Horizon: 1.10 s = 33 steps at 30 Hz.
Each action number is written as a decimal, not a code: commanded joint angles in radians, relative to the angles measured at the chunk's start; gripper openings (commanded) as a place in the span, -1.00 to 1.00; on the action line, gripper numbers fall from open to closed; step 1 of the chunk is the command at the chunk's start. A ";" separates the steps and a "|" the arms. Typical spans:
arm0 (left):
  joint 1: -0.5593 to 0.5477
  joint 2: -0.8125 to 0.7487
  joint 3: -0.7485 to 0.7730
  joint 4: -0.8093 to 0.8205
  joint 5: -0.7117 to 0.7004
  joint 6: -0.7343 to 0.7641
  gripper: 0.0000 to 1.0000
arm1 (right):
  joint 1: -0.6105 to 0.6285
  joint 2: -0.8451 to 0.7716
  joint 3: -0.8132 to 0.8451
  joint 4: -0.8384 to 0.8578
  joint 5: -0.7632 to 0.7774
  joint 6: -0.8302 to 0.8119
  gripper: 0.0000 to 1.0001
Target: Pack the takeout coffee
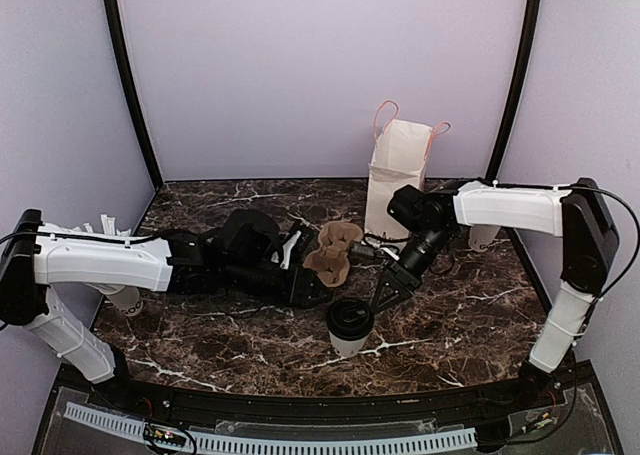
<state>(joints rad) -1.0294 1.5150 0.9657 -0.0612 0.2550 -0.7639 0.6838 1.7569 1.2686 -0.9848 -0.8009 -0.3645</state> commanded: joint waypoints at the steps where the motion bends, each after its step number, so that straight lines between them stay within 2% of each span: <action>1: -0.005 -0.056 0.030 0.037 -0.072 0.058 -0.20 | 0.001 -0.018 0.061 -0.009 0.017 -0.051 -0.03; 7: -0.006 -0.074 0.025 -0.019 -0.122 0.008 -0.10 | 0.000 -0.018 0.076 -0.043 0.079 -0.073 -0.02; 13: -0.091 -0.045 0.042 -0.047 -0.268 0.076 0.09 | -0.003 -0.044 0.078 -0.025 0.088 -0.082 0.08; 22: -0.115 0.020 0.076 -0.069 -0.292 0.104 0.12 | -0.003 -0.099 0.037 0.022 0.097 -0.089 0.16; 27: -0.110 0.009 0.092 -0.100 -0.341 0.150 0.17 | 0.002 -0.095 0.001 -0.011 0.041 -0.129 0.17; 30: -0.087 -0.002 0.091 -0.088 -0.309 0.165 0.19 | 0.015 -0.131 -0.056 0.046 0.058 -0.103 0.23; 33: -0.055 0.012 0.099 -0.073 -0.240 0.172 0.19 | 0.038 -0.177 -0.099 0.096 0.100 -0.094 0.37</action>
<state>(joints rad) -1.1225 1.5436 1.0325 -0.1322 -0.0399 -0.6277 0.6914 1.6543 1.2171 -0.9611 -0.7273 -0.4606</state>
